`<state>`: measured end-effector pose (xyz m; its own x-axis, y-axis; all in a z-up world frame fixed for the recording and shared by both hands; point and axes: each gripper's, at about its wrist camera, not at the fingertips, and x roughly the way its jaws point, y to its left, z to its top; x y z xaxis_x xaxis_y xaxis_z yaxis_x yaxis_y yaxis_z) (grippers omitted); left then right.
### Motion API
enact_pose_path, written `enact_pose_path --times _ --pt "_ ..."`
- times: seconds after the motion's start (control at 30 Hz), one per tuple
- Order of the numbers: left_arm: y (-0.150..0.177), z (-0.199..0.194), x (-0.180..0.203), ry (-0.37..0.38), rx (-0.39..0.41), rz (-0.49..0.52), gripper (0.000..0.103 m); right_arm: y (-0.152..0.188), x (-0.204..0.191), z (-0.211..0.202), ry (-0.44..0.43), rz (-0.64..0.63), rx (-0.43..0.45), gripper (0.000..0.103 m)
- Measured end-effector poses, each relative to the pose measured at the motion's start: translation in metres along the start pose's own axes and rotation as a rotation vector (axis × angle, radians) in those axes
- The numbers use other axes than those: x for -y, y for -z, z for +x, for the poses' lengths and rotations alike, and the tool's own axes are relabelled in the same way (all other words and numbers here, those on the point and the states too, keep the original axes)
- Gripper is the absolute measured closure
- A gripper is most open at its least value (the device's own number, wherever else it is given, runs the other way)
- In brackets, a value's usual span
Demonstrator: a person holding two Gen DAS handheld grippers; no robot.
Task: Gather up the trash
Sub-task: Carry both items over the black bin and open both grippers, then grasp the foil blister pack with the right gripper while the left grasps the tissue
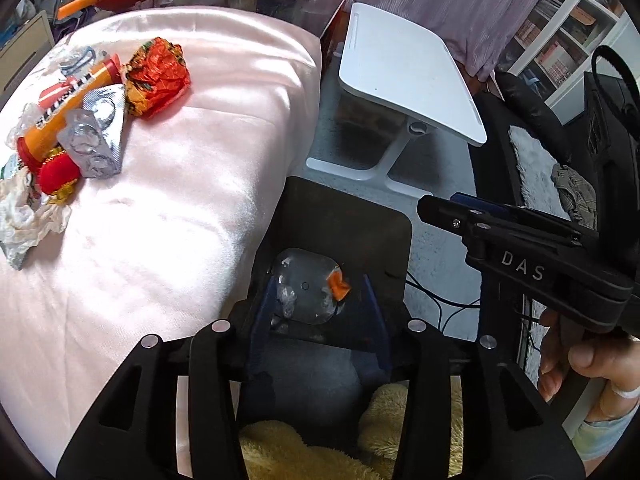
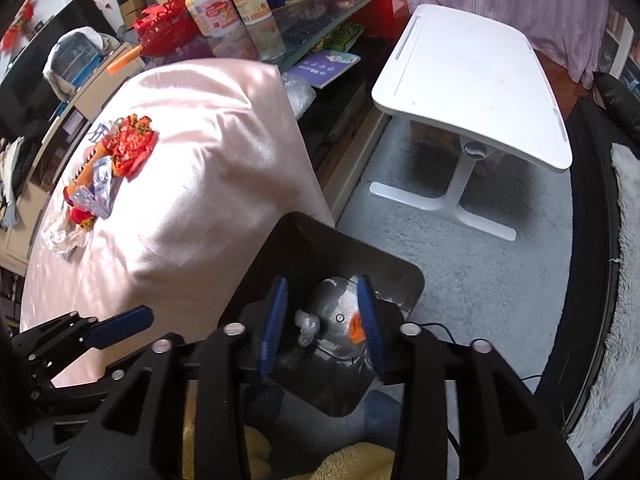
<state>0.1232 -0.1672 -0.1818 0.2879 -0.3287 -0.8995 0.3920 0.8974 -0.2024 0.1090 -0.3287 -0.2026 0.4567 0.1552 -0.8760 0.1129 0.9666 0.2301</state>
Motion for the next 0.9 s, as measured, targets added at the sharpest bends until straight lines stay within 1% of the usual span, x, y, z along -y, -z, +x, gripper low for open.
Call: enact_pose_path --times 0.03,0.1,0.13,0.2,0.3,0.43,0.47,0.67,0.8,0.9 --pt "0.001 -0.009 -0.001 -0.002 0.018 -0.002 0.059 -0.001 -0.002 -0.006 0.002 -0.002 0.012 0.057" --pt "0.003 -0.027 -0.005 -0.01 0.057 -0.004 0.05 -0.003 -0.008 -0.018 0.001 -0.014 0.042 0.052" --pt "0.005 -0.037 -0.008 -0.02 0.078 -0.006 0.047 -0.004 -0.013 -0.024 0.001 -0.022 0.059 0.05" --pt "0.01 -0.054 -0.019 -0.046 0.111 -0.024 0.04 -0.006 -0.024 -0.035 -0.007 -0.041 0.097 0.042" --pt "0.018 -0.074 -0.044 -0.083 0.141 -0.075 0.037 -0.01 -0.046 -0.044 -0.052 -0.074 0.131 0.039" --pt "0.029 -0.093 -0.088 -0.143 0.16 -0.17 0.034 -0.015 -0.084 -0.039 -0.093 -0.14 0.124 0.039" --pt "0.032 -0.097 -0.099 -0.154 0.168 -0.195 0.03 -0.016 -0.095 -0.037 -0.102 -0.16 0.121 0.039" --pt "0.037 -0.115 -0.148 -0.214 0.195 -0.281 0.029 -0.027 -0.145 -0.02 -0.157 -0.24 0.104 0.039" --pt "0.029 -0.113 -0.162 -0.231 0.199 -0.284 0.029 -0.033 -0.168 -0.012 -0.201 -0.276 0.1 0.04" --pt "0.021 -0.107 -0.166 -0.234 0.203 -0.269 0.03 -0.037 -0.179 -0.004 -0.224 -0.293 0.089 0.04"
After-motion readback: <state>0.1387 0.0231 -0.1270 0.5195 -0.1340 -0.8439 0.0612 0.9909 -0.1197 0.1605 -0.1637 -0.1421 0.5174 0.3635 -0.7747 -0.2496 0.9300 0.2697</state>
